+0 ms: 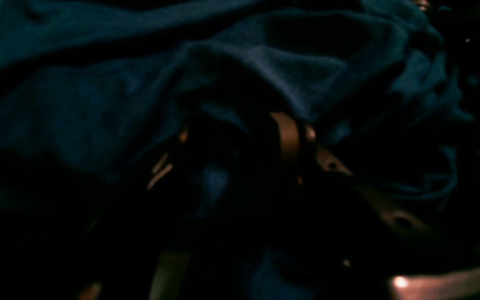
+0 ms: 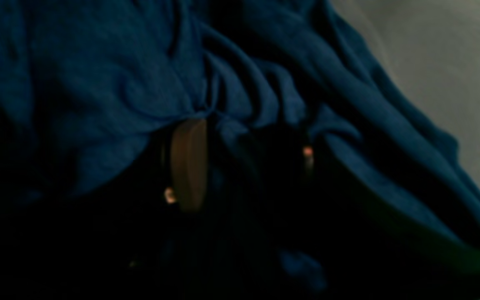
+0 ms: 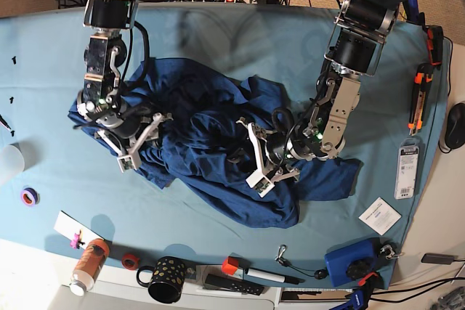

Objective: Layout the t-shirt on the table in an organized manner, then fold the t-shirt properly
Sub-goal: 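Grasp the shirt body with both grippers, then lift the shirt with the right gripper and shake it out, then lift the shirt with both grippers and spread it over the table, then pull the shirt hem outward with the left gripper, then grasp the shirt body with the right gripper and lift it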

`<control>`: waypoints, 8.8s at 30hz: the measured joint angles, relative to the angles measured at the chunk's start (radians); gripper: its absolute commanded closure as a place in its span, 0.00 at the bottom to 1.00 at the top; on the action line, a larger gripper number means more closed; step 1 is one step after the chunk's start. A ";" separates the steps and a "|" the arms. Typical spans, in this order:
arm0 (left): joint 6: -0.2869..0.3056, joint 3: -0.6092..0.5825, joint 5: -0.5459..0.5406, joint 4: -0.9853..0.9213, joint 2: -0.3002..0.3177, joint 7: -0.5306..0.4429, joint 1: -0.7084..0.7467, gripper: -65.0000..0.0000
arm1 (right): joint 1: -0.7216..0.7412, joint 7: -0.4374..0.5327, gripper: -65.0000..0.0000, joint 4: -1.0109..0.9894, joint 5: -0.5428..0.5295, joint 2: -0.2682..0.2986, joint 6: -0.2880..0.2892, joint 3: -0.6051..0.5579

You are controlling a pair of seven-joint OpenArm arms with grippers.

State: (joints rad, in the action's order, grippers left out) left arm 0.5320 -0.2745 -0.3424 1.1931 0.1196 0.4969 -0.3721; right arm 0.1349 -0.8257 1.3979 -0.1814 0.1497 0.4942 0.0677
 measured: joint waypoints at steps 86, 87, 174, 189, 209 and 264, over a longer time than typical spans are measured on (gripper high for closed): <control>-0.069 0.001 0.058 0.005 0.002 -0.083 0.109 0.62 | 0.136 -0.030 0.59 -0.021 0.085 -0.117 -0.177 -0.087; -0.069 0.001 0.058 0.005 0.002 -0.084 0.109 0.62 | 0.133 -0.030 0.59 -0.033 0.053 -0.117 -0.155 -0.087; -0.046 0.202 -0.090 0.112 0.145 -0.049 0.196 1.00 | -0.034 -0.385 0.60 0.097 -0.420 -0.264 0.196 -0.130; -0.215 0.198 -0.060 0.111 0.147 -0.030 -0.038 1.00 | -0.110 -0.348 0.60 0.101 -0.454 -0.264 0.201 -0.130; 0.005 0.198 -0.130 0.064 0.185 0.030 -0.185 0.66 | -0.156 -0.578 0.95 0.217 -0.759 -0.263 0.201 -0.129; 0.114 0.542 -0.509 0.050 0.180 0.139 0.156 0.54 | -0.389 -0.377 0.59 0.658 0.302 -0.092 0.076 -0.699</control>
State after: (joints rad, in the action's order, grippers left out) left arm 0.6456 0.2680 -0.8509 1.2434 0.2996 0.6361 -0.2165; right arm -0.2543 -1.2022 2.0556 0.1207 0.0582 0.5697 -0.6312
